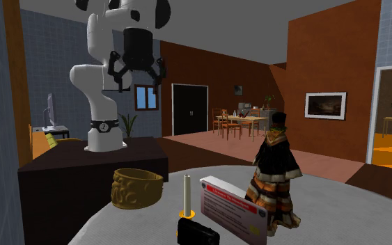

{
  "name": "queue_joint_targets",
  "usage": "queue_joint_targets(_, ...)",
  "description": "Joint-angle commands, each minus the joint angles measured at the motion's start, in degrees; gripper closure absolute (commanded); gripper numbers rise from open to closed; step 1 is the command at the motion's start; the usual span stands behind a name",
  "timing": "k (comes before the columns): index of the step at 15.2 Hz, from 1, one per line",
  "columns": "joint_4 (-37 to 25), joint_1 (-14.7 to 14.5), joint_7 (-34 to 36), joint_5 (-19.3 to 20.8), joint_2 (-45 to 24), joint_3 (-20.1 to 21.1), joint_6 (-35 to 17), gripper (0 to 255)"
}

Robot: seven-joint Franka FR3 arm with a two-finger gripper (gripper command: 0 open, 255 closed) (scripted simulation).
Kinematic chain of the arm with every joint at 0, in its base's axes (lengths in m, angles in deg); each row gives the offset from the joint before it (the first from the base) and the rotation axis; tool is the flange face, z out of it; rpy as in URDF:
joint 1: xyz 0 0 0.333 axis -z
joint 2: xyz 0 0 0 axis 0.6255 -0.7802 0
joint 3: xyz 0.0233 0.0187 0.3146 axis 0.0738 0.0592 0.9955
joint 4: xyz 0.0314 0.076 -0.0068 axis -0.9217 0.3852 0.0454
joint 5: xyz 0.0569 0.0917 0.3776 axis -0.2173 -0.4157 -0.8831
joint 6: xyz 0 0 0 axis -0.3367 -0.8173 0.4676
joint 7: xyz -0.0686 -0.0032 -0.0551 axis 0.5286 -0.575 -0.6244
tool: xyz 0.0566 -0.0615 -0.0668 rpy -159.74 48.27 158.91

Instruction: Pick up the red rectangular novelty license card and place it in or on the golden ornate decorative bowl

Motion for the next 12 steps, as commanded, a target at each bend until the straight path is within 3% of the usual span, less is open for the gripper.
queue_joint_targets(1,-1.36,-0.47,0.54,0.49,-4.04,0.87,-3.05,0)
queue_joint_targets(12,-13.64,-4.04,4.88,6.95,-26.88,3.53,-14.71,0)
